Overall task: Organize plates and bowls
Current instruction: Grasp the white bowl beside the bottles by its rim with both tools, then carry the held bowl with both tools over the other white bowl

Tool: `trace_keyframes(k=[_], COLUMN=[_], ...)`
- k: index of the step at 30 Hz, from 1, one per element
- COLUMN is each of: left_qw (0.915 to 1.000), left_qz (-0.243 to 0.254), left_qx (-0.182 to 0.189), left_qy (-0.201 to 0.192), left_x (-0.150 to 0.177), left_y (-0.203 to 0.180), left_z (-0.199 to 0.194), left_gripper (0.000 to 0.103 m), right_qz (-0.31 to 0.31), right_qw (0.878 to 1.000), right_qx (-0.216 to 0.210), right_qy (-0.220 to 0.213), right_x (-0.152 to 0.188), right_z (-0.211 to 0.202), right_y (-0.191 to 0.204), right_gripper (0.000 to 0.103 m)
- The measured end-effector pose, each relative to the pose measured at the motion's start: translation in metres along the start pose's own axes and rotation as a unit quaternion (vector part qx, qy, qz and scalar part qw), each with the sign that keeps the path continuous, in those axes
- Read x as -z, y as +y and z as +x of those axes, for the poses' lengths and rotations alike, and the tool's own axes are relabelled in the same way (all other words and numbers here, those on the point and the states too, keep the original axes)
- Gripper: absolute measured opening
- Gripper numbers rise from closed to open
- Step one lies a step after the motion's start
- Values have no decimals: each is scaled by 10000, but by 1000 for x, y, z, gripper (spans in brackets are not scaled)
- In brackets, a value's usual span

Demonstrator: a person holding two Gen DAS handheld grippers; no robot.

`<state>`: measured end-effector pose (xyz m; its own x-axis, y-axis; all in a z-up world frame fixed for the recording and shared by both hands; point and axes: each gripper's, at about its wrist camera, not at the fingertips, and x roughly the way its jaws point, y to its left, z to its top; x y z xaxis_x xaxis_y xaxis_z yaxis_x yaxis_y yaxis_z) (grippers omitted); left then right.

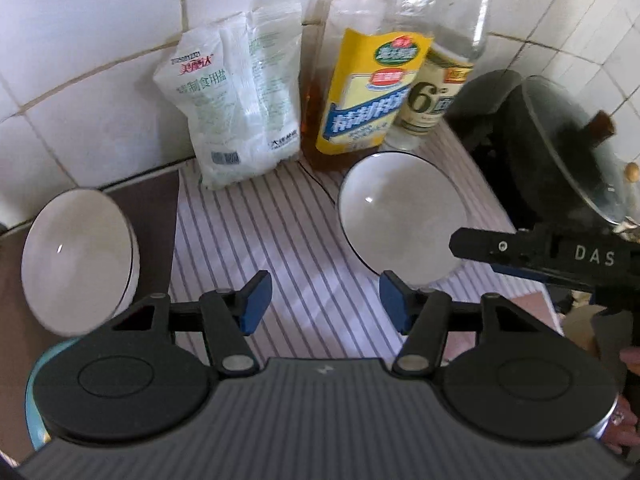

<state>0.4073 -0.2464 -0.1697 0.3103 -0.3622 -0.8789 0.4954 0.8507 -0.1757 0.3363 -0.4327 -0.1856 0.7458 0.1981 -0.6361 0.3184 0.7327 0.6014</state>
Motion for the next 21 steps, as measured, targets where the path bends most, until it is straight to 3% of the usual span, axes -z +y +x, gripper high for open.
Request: trace_keyframes(k=[4,5,6,9,11,14,21], left_qw=[9994,9997,9994,9993,9990,9984,9974], left_qz=[214,226,318,282,256,257,489], left_qx=[-126,-78,-52,104,229,397,428], left_qy=[219,63,80,201,277,316,325], left_x=[-9,-11,-14,-22,-26,-27,-24], left_y=[-2,-2,-3,-3,-4,-7,-15], left_z=[30,30,32,40,43,47,46], left_gripper=[58,55,52,36,26,11,10], right_qz=[85,104,126,68,-6,58,-35], right_qw=[9996,9994,9993,9986,9981,9988,9985], right_qx=[271,330,355,514,614,484,537], right_qy=[71,82,87,92,85,52,-34], right_x=[-7,-9,-11,-16,-19,-19,-16], right_z=[23,27,30,37,39,38,39], right_y=[-5,-6,-8,-13,-14,-18,-16], right_gripper=[64,59,57,38,18,13,14])
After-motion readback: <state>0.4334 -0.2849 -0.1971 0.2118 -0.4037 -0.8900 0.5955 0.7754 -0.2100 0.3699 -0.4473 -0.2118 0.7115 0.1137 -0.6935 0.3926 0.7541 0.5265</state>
